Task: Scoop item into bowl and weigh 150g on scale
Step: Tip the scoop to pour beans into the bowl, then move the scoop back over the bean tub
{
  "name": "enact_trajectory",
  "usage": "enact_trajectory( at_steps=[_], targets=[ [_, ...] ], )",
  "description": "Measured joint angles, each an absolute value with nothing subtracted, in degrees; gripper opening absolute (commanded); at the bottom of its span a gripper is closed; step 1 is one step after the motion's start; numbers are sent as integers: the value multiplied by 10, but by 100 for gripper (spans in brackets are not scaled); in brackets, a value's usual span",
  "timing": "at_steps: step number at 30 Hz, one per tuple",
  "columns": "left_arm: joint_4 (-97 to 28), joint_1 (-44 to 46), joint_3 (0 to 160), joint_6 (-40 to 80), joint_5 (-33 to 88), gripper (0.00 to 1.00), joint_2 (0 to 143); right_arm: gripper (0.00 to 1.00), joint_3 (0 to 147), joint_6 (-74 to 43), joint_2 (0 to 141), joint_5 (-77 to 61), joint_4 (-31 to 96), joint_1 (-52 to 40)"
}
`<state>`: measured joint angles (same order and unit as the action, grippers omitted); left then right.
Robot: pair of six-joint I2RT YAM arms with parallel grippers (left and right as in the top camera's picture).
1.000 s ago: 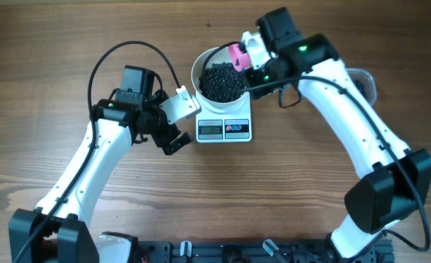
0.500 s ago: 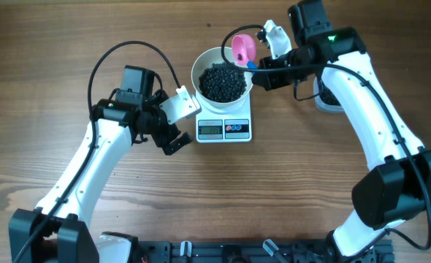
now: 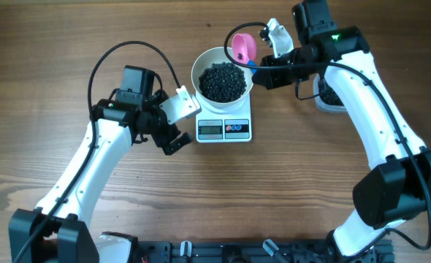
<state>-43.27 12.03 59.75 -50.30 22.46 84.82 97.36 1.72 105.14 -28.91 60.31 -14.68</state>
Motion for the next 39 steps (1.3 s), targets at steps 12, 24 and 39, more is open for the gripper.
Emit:
enact_trajectory(
  at_steps=[12,24,39],
  targets=[
    [-433,120,597,-503,225,100,848,4,974,17,1051,-290,603,-147],
    [-433,120,597,-503,225,100,848,4,974,21,1014,-335,648,-11],
    [-433,120,597,-503,225,100,848,4,975,66,957,-79,769,114]
  ],
)
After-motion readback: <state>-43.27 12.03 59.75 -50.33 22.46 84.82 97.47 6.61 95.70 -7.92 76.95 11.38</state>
